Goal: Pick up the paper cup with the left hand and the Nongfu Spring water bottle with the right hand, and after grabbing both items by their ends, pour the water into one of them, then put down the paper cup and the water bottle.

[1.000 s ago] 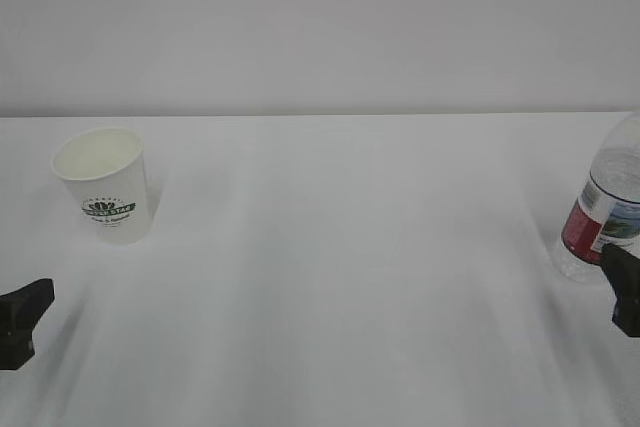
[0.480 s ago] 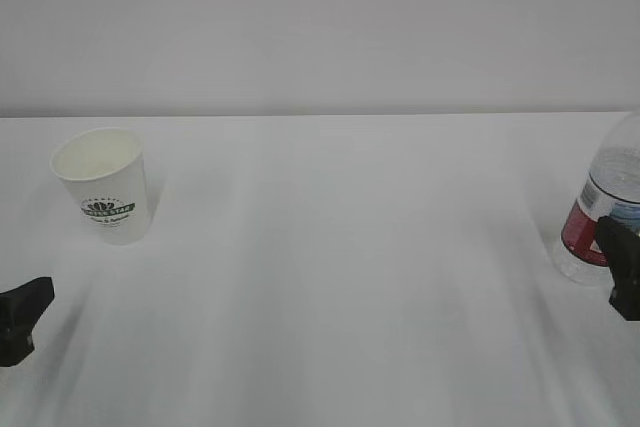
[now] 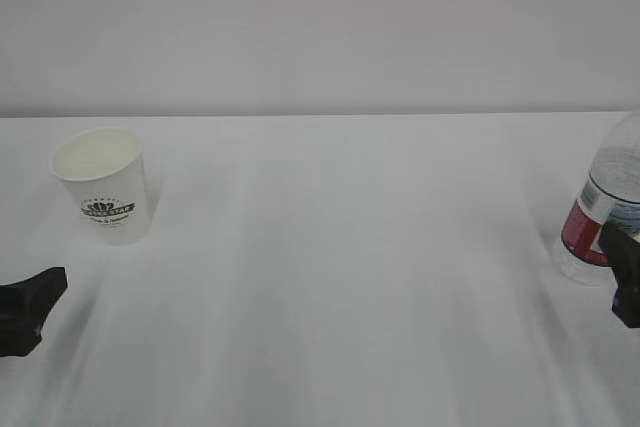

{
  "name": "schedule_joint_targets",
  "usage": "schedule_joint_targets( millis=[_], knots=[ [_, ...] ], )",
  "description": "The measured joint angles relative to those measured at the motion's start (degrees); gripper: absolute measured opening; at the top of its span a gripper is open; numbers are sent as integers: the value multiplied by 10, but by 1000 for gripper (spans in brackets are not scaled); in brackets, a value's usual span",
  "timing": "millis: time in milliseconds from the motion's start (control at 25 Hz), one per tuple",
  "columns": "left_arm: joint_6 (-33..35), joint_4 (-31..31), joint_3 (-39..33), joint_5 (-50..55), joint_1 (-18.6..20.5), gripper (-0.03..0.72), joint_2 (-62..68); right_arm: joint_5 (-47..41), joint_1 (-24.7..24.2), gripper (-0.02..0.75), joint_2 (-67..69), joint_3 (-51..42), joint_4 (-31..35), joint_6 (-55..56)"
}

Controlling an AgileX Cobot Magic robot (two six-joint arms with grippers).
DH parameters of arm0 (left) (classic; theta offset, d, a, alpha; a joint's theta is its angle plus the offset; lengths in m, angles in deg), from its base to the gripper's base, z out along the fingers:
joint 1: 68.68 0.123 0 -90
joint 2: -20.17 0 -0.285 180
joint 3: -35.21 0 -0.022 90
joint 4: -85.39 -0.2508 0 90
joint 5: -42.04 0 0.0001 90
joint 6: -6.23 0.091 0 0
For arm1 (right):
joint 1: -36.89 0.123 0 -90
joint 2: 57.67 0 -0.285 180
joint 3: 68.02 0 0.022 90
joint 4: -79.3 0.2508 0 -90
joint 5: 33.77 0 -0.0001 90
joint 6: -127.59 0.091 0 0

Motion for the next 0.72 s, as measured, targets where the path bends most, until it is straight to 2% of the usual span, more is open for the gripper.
schedule_joint_targets(
  millis=[480,720],
  knots=[
    [1,-2,29,-1,0,614,30,-8,0,589,6,-1,33,-5],
    [1,-2,36,-1,0,612,30,21,0,589,83,2,35,-5]
  ],
)
